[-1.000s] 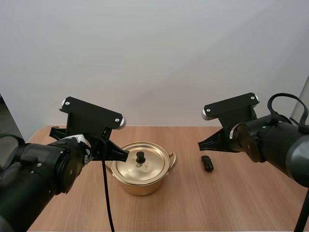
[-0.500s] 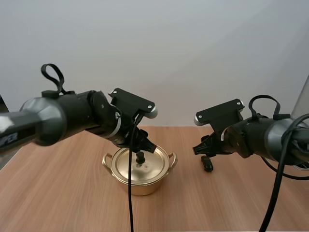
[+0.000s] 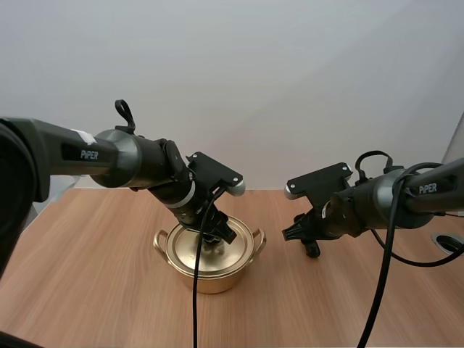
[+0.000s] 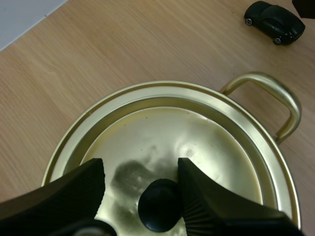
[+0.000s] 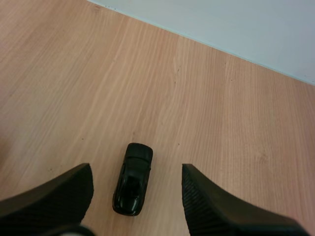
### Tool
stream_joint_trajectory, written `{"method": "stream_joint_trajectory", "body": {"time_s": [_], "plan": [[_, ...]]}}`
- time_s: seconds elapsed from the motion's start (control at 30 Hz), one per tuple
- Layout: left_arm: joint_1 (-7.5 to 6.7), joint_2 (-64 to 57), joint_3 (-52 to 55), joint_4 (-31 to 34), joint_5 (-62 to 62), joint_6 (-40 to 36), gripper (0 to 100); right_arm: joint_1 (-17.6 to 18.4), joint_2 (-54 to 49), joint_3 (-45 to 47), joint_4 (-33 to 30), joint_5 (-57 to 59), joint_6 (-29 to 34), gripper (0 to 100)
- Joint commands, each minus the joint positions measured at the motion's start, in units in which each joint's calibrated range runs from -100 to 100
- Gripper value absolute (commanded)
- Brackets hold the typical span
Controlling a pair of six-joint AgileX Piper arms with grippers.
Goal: Open the pot, put the car inside, and close it
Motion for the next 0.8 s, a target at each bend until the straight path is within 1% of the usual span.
{"method": "stream_joint_trajectory", "body": {"time_s": [0.0,0.07,0.13,0.17,0.3,0.33,0.6,0.77], "plan": [[0.02,0.1,0.1,-0.3,1.8,0.3,75,0.0,0.8,0.0,0.1,-0.5,0.1,88],[0.02,0.1,0.1,-0.3,2.2,0.3,74,0.0,1.7,0.0,0.1,-1.2,0.1,88],[0.02,0.1,0.1,-0.5,2.8,0.1,64,0.0,2.5,0.0,0.3,-1.3,0.1,88],[0.02,0.1,0.1,-0.5,3.0,0.1,53,0.0,2.8,0.0,0.3,-1.3,0.1,87],[0.02,0.1,0.1,-0.2,3.5,0.1,3,0.0,4.3,0.0,0.5,-1.5,0.1,87],[0.02,0.1,0.1,-0.2,3.5,0.1,0,0.0,4.7,0.0,0.8,-1.6,0.1,86],[0.02,-1.1,-0.1,0.0,3.5,0.1,0,0.0,13.9,-5.9,3.5,0.2,0.1,85],[0.02,-3.1,-1.7,-0.2,6.7,-0.3,0,0.0,19.3,-7.1,4.1,0.7,0.1,85]]}}
